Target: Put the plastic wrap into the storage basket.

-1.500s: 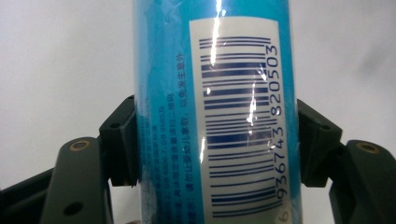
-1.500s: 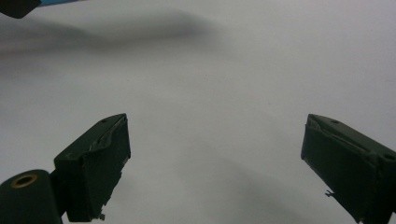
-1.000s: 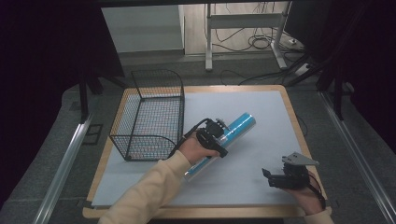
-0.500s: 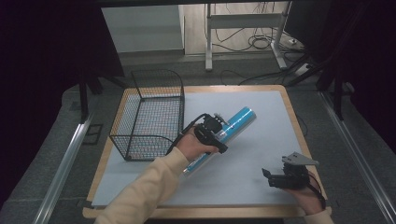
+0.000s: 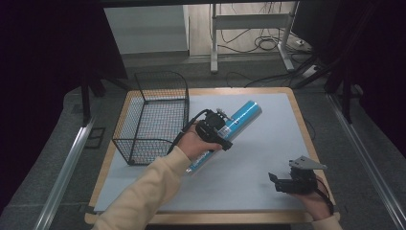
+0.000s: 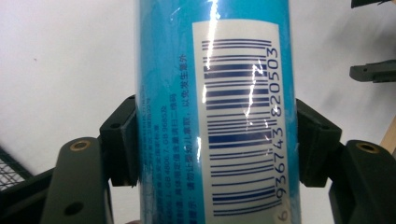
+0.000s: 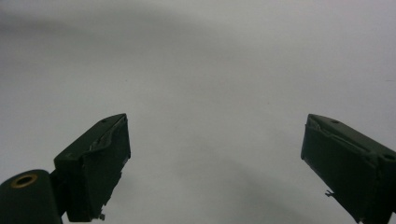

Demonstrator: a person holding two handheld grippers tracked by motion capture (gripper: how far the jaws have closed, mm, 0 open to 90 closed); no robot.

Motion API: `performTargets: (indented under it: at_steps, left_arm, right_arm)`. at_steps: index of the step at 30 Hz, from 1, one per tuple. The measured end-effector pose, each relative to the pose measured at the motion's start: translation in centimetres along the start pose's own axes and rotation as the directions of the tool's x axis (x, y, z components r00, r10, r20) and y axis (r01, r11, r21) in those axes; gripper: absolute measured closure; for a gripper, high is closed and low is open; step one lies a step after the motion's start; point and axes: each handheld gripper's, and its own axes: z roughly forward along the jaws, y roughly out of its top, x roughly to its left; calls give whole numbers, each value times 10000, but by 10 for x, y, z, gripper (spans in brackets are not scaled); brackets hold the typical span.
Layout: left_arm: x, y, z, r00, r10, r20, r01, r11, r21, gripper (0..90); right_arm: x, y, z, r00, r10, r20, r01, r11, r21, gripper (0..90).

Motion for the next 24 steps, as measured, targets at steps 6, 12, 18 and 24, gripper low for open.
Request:
performTargets:
  at_steps: [6, 12, 18, 24]
  left_arm:
    - [3, 3, -7, 9999, -73, -152, 71, 9999, -135, 315]
    - [6, 7, -12, 9998, -85, -163, 81, 9997, -238, 315]
    - [10, 10, -18, 9997, -195, -174, 187, 9990, -407, 315]
    - [15, 11, -21, 9991, -256, -343, 244, 9990, -376, 315]
  right_arm:
    - [0, 0, 0, 10000, -12, 2, 12, 10000, 21, 83]
    - [0, 0, 0, 10000, -26, 5, 26, 10000, 36, 84]
    - [0, 0, 1, 10000, -8, 8, 8, 10000, 61, 84]
    - [0, 0, 1, 10000, -24, 3, 24, 10000, 86, 84]
